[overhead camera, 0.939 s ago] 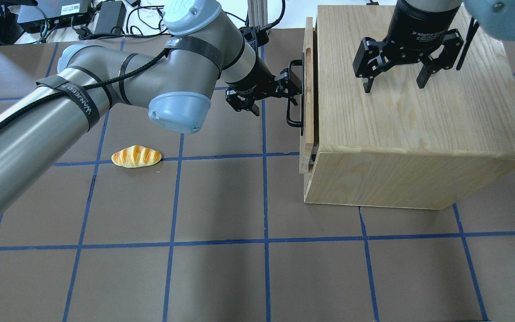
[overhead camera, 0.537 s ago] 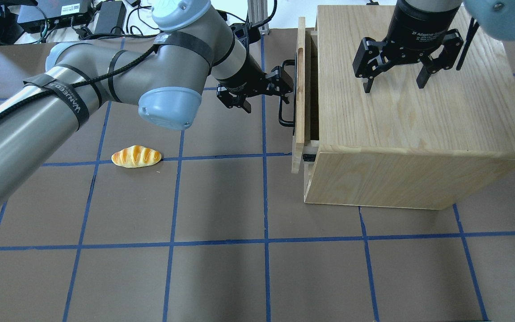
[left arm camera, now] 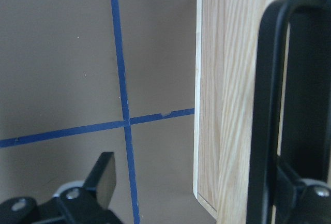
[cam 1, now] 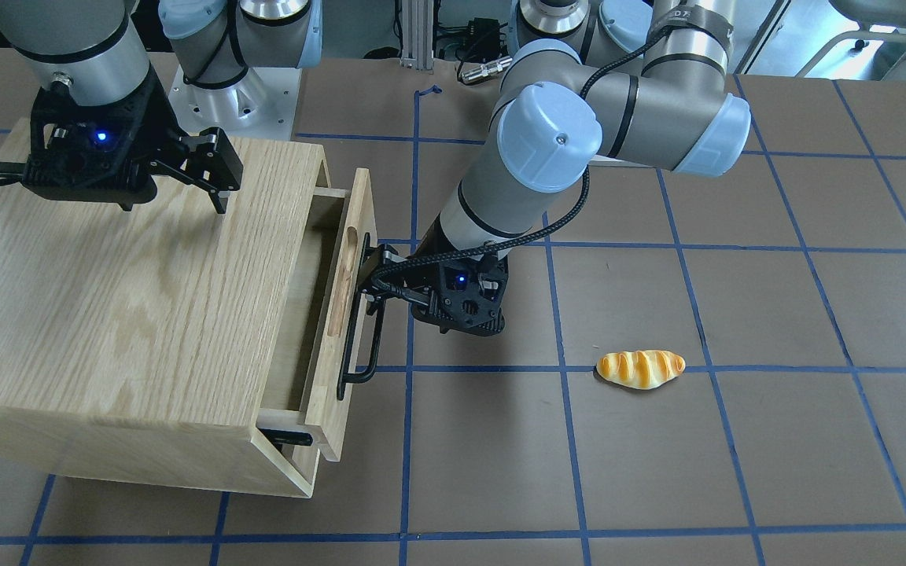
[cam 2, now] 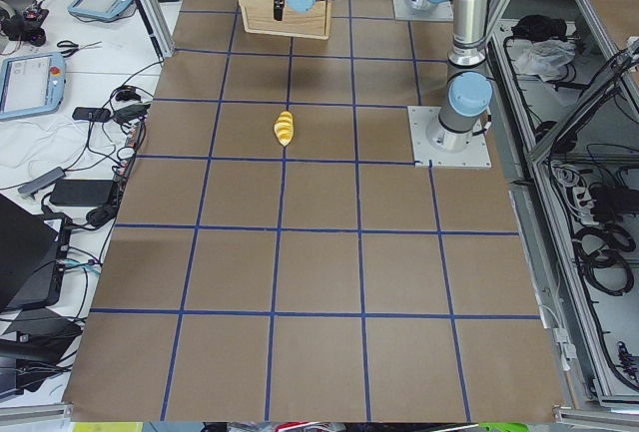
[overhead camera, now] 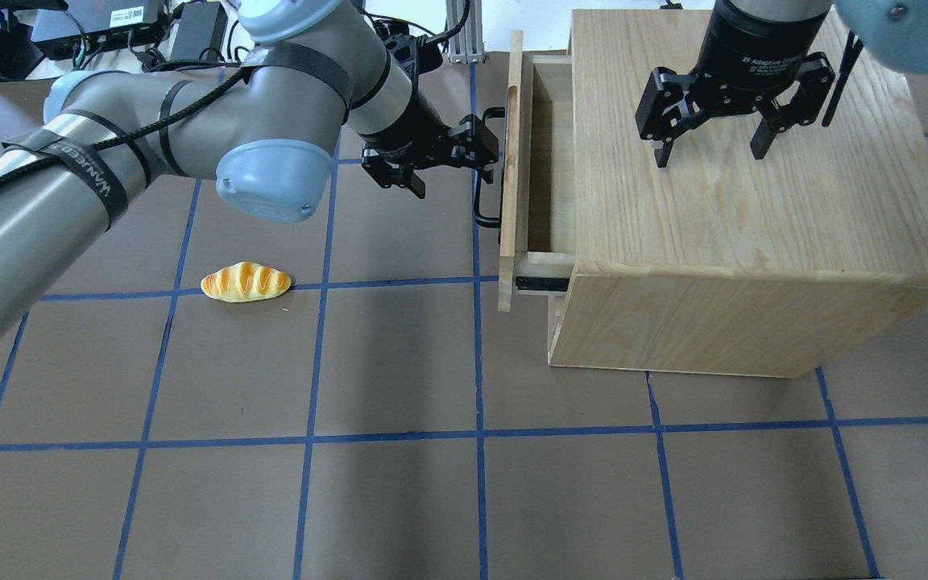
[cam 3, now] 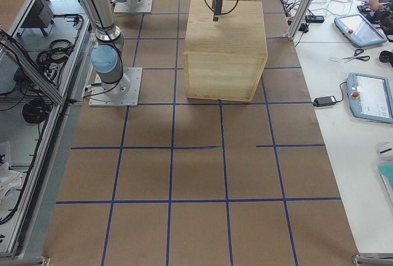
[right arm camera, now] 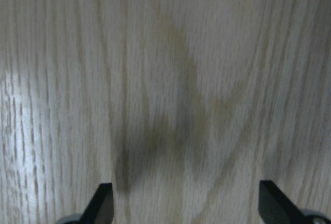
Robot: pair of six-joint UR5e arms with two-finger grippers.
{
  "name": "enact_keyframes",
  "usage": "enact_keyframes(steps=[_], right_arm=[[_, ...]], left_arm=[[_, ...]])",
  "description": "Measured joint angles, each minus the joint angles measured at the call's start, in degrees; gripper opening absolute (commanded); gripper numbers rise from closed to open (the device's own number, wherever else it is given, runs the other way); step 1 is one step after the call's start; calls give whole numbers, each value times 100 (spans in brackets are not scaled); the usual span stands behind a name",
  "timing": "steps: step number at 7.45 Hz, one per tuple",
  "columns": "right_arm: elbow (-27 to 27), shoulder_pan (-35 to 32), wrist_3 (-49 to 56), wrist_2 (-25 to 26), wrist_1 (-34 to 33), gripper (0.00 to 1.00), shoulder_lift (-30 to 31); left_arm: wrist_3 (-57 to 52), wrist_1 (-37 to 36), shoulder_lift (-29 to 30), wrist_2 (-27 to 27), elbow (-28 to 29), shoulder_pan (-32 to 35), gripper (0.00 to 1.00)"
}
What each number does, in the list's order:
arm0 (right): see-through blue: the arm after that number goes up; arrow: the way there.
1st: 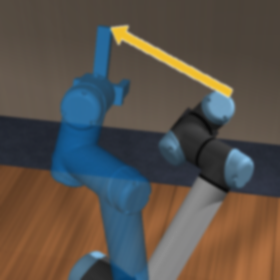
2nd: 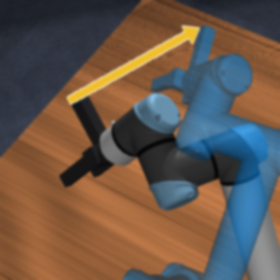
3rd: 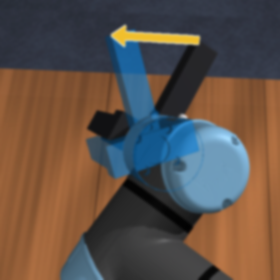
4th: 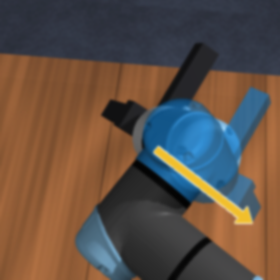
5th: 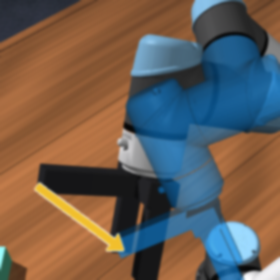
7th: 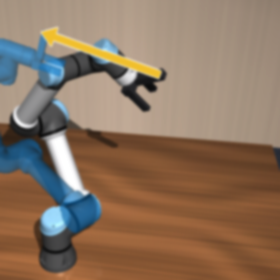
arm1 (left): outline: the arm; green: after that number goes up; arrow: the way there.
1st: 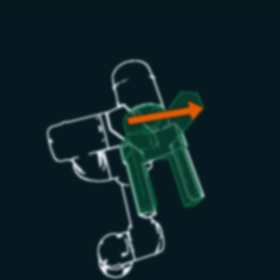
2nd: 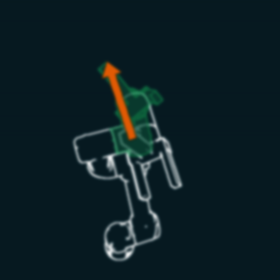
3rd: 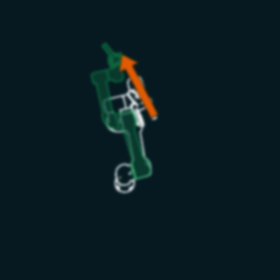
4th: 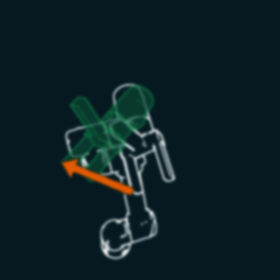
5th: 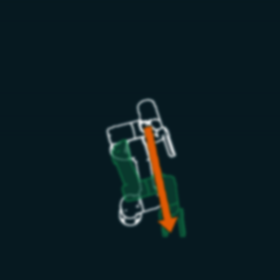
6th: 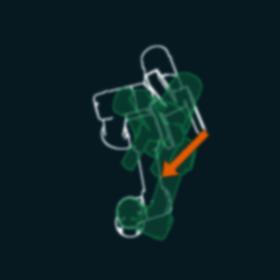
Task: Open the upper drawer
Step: 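Pull the drawer handle with the left gripper away from the cabinet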
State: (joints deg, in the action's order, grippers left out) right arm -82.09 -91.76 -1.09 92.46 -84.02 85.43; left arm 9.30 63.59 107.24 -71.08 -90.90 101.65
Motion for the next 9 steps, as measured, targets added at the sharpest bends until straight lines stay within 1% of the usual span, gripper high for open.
enact_keyframes(steps=[3,7,9], right_arm=[[-1,4,-4,0,0,100,0],[-1,4,-4,0,0,100,0],[-3,3,-5,0,0,100,0]], left_arm=[[-355,506,-68,-147,-3,-314,100],[-883,1577,-278,-367,69,-884,100],[-940,1731,-368,-375,69,-1040,100]])
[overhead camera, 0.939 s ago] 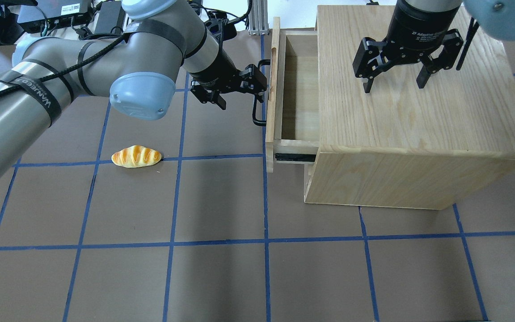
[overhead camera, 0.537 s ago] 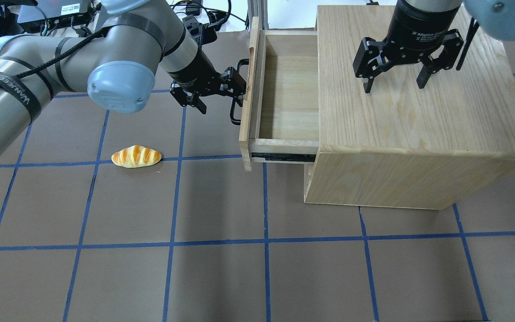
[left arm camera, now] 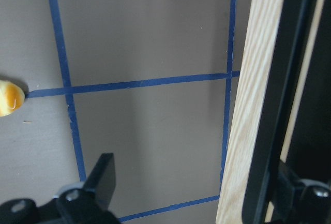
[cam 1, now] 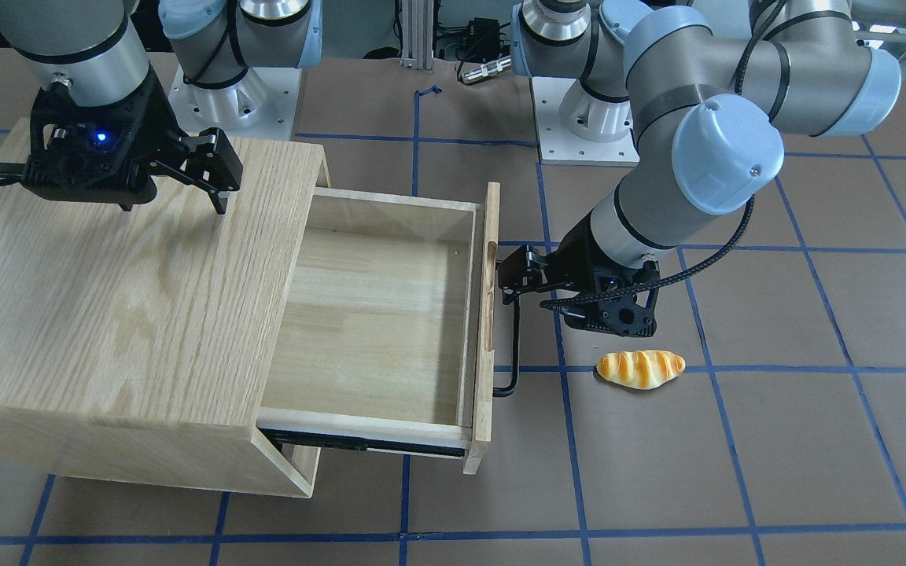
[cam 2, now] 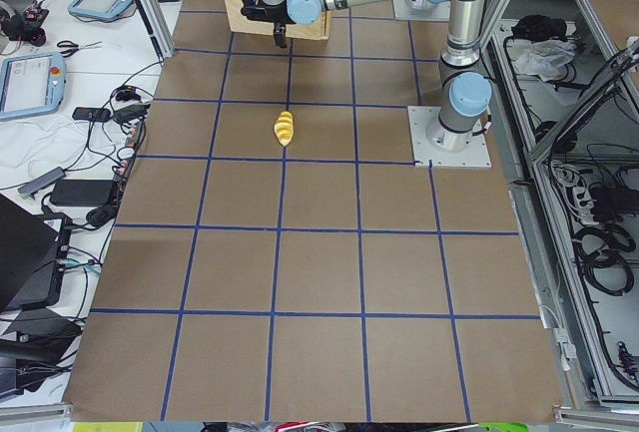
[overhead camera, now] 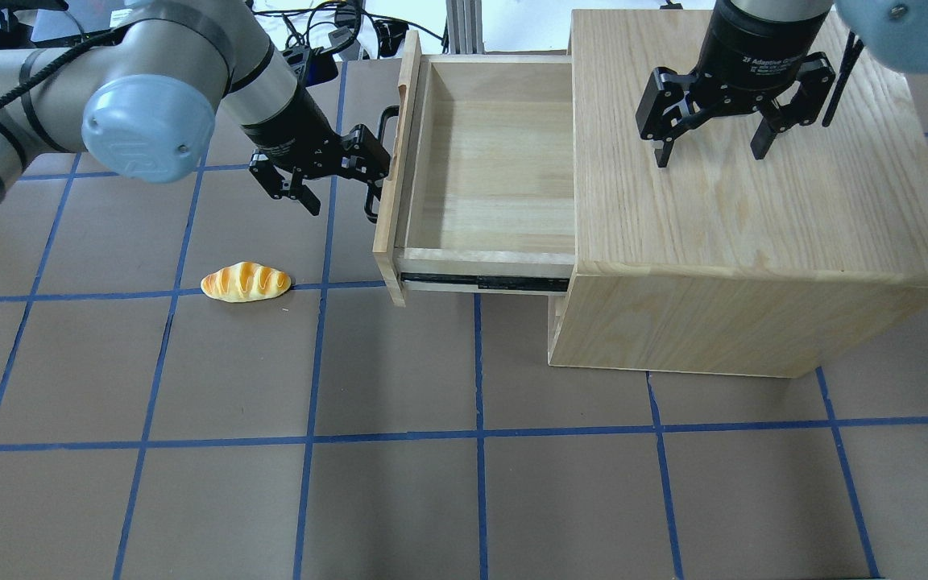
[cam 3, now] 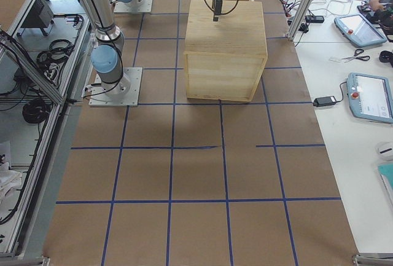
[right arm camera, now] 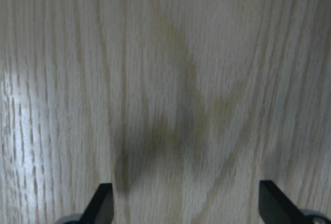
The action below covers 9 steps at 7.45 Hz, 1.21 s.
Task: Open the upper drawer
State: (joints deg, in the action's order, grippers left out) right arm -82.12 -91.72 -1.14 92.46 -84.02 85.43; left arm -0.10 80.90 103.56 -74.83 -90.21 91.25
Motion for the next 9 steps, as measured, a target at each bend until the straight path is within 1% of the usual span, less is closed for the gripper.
enact_keyframes(steps=[3,6,7,9], right_arm=[[2,-3,0,0,0,100,0],[3,-1,4,0,0,100,0],[3,-1,4,0,0,100,0],[3,-1,2,0,0,100,0]], left_arm=[[-7,75,-52,12,23,-63,100],[-9,401,-365,-20,72,-87,100],[-42,603,-497,-169,129,-139,100],[-383,1188,-802,-743,376,-391,100]])
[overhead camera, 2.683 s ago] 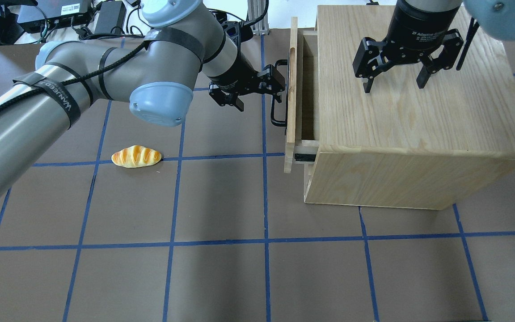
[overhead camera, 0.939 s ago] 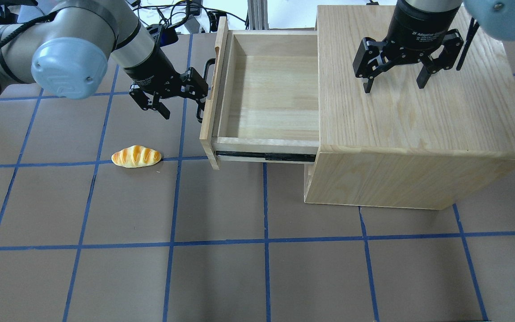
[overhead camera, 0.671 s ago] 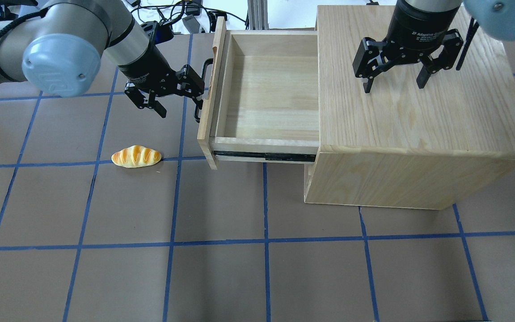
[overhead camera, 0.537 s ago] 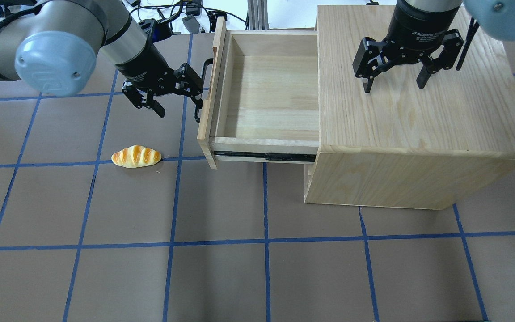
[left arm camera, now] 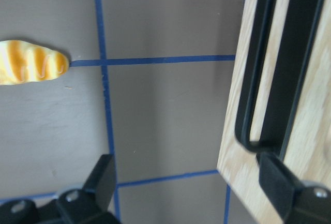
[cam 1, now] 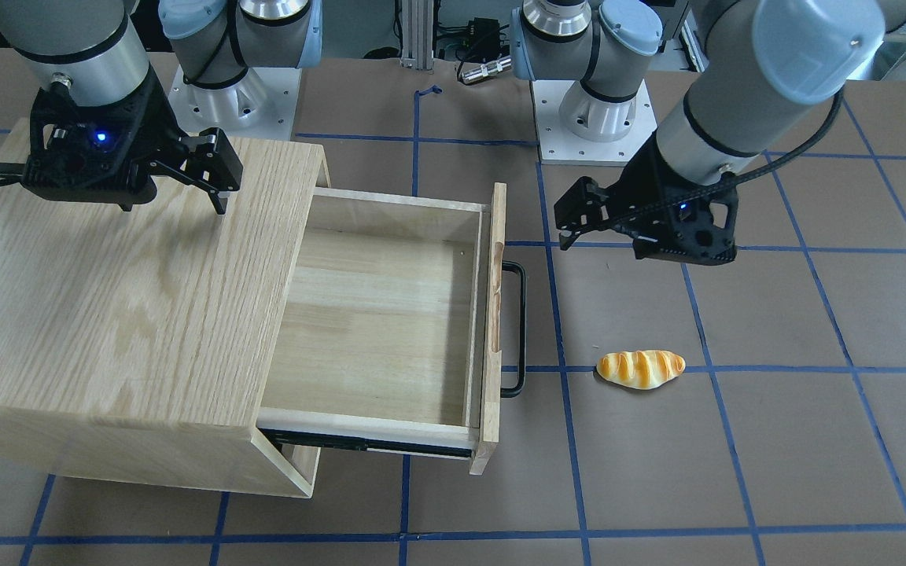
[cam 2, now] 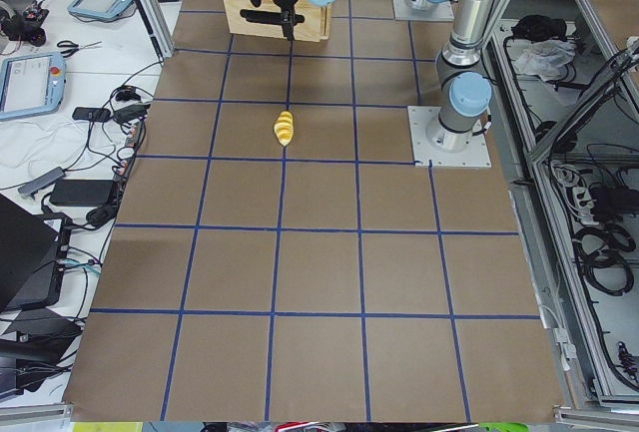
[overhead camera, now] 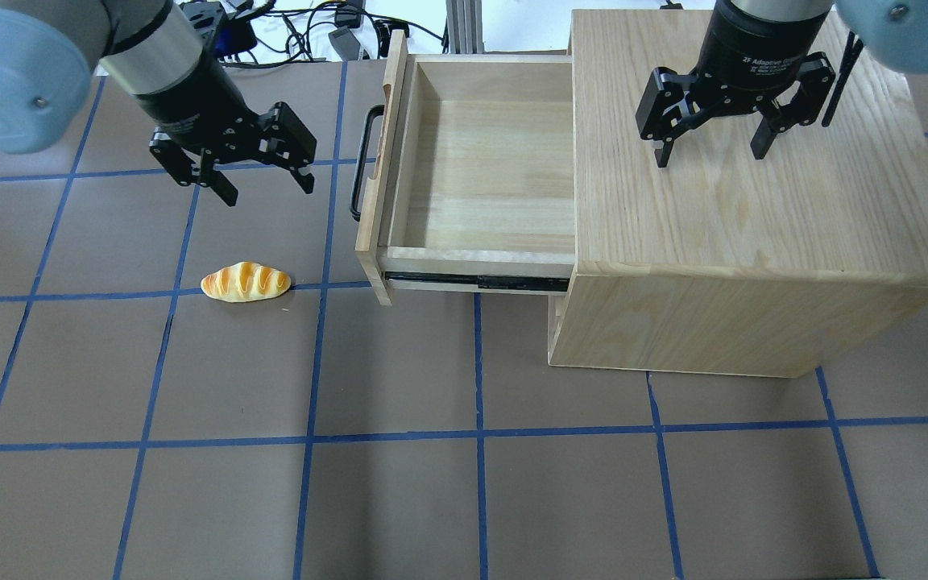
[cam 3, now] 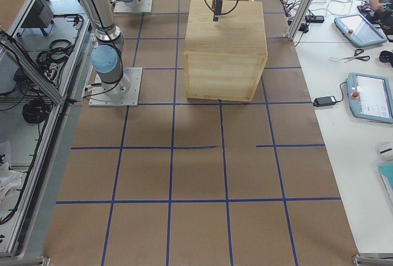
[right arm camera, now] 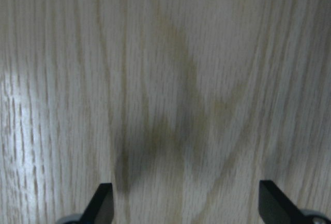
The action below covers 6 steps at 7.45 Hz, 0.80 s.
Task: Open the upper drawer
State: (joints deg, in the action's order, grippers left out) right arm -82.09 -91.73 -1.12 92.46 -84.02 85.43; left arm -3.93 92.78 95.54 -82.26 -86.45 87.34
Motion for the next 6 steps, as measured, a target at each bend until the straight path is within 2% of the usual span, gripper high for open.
enact_keyframes(steps=[2,4,6], right_arm=[[-3,1,2,0,0,100,0],[-4,-1,0,0,0,100,0],[-1,-1,0,0,0,100,0]], left_arm=[[-217,386,-410,-584,216,-94,100],[-239,476,-774,-807,256,-49,100],[-196,449,-857,-866,257,9,100]])
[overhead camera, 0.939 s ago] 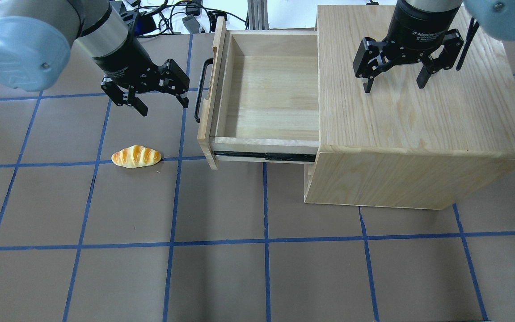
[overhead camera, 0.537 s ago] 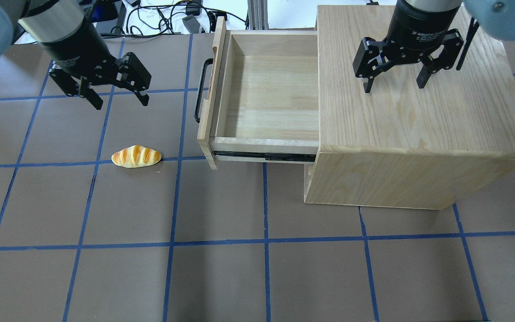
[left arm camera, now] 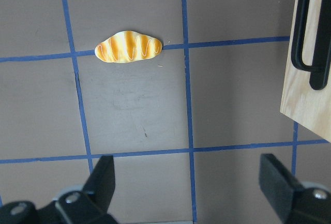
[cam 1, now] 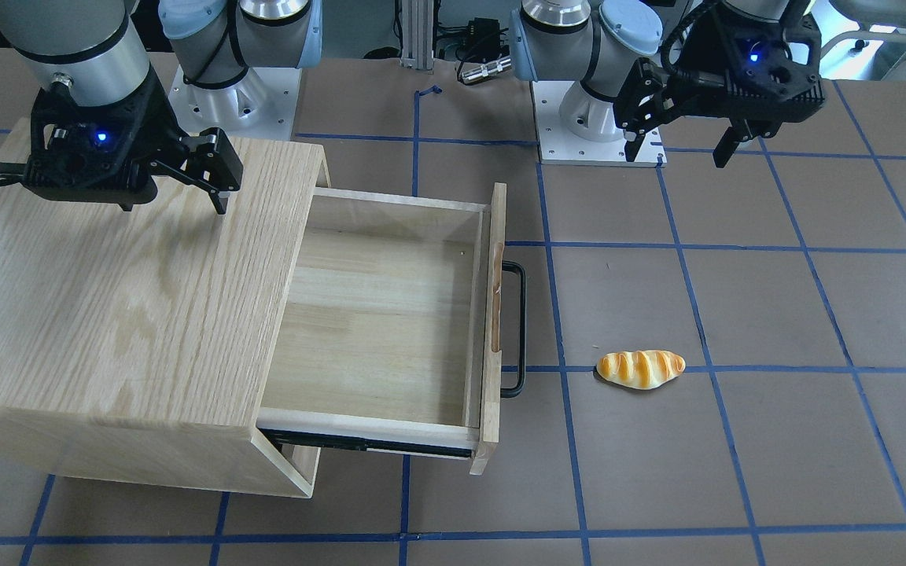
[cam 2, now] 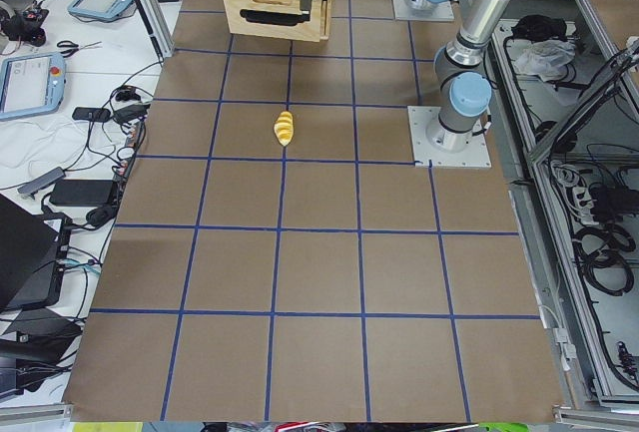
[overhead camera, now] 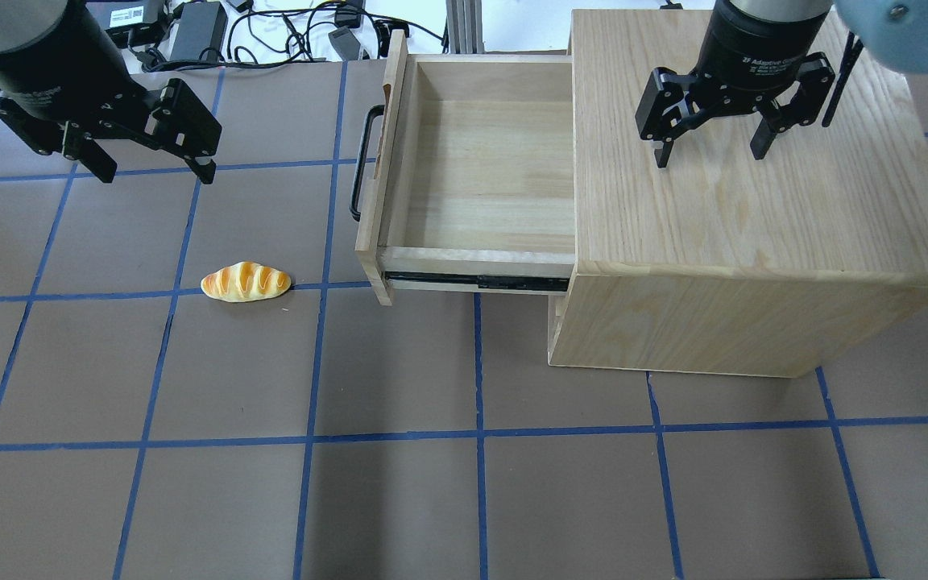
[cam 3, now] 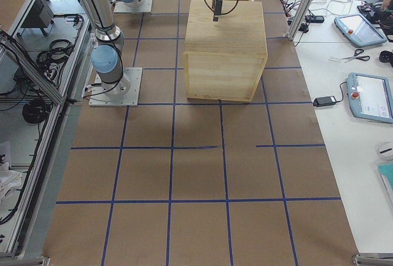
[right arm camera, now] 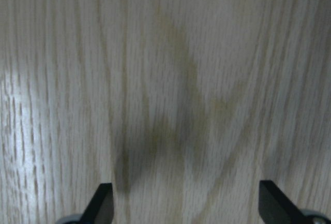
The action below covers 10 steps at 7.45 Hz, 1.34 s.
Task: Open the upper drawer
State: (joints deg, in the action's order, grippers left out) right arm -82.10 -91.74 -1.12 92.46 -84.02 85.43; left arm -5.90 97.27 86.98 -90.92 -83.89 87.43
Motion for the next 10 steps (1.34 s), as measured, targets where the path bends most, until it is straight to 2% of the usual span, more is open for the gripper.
enact_keyframes(steps=[10], right_arm=[[-1,1,1,0,0,100,0]], left_arm=[[79,-421,143,68,-82,81,100]])
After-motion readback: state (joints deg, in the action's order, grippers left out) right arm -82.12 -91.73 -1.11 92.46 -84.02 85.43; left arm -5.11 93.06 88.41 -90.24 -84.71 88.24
